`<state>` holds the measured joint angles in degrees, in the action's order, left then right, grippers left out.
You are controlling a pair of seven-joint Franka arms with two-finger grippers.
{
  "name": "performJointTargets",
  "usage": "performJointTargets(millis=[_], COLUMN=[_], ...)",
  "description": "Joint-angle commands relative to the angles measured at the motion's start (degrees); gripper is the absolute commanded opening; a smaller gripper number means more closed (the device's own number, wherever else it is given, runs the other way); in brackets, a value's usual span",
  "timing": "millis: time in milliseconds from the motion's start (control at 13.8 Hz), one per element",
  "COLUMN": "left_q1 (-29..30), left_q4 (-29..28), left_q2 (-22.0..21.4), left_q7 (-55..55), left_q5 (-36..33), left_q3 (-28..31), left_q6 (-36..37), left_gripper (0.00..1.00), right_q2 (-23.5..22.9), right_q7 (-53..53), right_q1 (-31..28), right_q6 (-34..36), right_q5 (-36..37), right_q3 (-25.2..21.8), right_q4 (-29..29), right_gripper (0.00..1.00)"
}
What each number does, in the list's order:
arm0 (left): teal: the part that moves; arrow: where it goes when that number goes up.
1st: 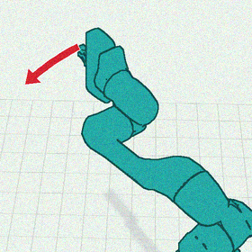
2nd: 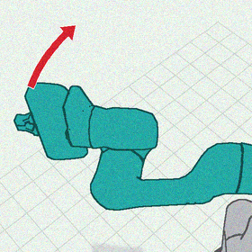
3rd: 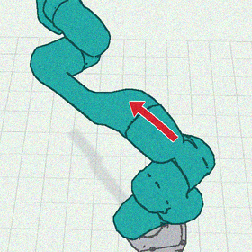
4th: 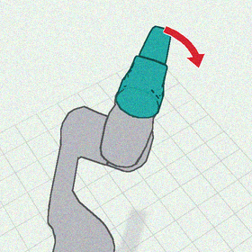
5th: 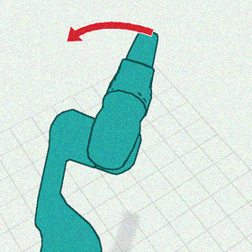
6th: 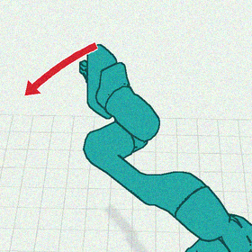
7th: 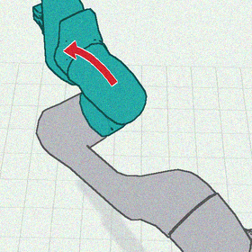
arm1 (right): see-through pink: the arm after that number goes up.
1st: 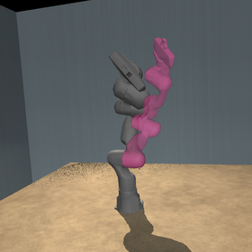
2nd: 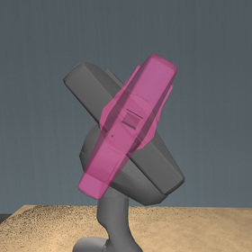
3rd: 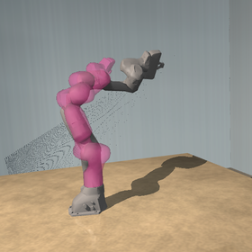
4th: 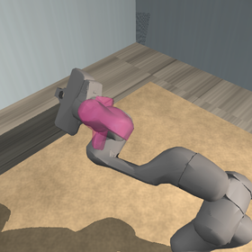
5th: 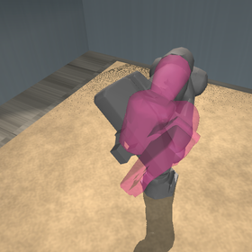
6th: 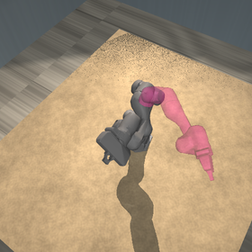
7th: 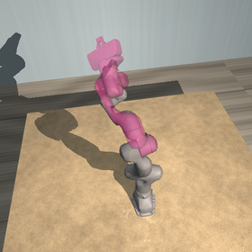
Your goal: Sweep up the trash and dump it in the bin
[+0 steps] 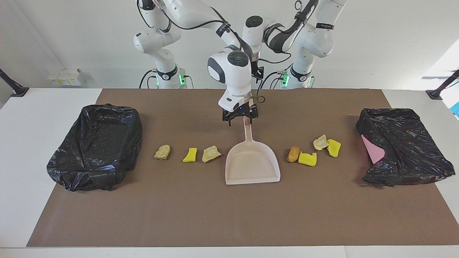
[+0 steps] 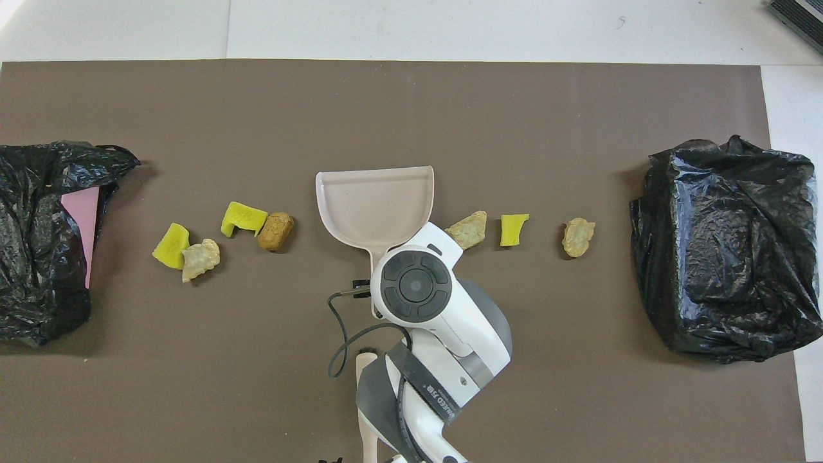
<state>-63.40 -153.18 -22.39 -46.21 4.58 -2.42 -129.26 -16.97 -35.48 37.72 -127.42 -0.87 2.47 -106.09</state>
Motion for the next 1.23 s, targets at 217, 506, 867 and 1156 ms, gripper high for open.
performJointTargets(millis=[217, 506, 867, 1156], left_q1=[-2.4, -2.3, -1.6, 1.3], left_q4=[-1.2, -1.2, -0.9, -1.9], left_q2=[2.4, 2.4, 2.7, -0.8], left_q7=[-4.8, -5.5, -9.6, -12.7], left_q5=[0.3, 0.3, 0.3, 0.3], left_q3=[0.0, 0.0, 0.2, 0.3], left_q6=[-3.7, -3.5, -0.6, 2.4], left_gripper=[0.99, 0.14, 0.0, 0.0], right_q2=[-4.0, -4.6, -4.7, -4.7], right_q7=[-1.7, -2.4, -1.7, -1.5], right_q1=[0.8, 1.7, 1.5, 0.9], right_q6=[-3.6, -3.9, -3.7, -3.6], right_q5=[-1.1, -0.9, -0.1, 2.2], right_q3=[-0.2, -0.2, -0.3, -0.4], right_q4=[2.7, 2.7, 1.7, 2.2], right_gripper=[1.0, 1.0, 0.39, 0.0])
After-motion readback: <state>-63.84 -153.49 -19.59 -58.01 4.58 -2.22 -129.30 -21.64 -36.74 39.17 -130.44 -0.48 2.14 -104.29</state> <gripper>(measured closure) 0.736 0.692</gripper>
